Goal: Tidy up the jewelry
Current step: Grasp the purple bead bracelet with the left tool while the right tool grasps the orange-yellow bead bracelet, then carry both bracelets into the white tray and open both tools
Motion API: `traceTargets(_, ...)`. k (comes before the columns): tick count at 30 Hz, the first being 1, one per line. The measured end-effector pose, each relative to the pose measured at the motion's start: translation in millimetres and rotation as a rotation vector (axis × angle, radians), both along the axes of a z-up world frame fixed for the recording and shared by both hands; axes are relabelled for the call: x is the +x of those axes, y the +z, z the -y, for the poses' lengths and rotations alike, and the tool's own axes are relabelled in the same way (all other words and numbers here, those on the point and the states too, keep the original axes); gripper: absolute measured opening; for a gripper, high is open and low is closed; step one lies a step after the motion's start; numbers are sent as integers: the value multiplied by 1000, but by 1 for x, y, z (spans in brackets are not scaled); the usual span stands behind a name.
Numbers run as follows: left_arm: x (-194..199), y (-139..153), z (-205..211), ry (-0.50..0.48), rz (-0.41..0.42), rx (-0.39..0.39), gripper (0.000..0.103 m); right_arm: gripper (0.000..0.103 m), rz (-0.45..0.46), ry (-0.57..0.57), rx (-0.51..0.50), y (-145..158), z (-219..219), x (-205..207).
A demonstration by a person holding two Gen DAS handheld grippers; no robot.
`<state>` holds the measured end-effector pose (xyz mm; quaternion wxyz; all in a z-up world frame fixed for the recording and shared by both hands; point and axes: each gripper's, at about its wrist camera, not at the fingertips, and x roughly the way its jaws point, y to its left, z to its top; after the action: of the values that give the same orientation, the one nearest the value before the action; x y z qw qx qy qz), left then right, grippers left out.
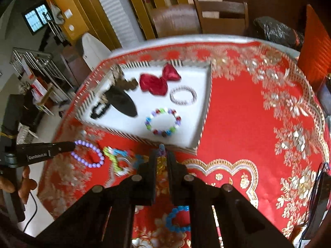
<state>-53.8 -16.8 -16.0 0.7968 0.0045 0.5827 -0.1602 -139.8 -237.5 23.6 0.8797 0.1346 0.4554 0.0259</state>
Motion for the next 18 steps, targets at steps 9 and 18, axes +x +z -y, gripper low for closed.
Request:
traceTargets(9, 4, 43, 10, -16, 96, 8, 0, 9, 73, -10, -7, 35, 12, -9)
traceTargets(18, 6, 70, 26, -31, 184, 29, 0, 9, 95, -10, -36, 52, 19, -7)
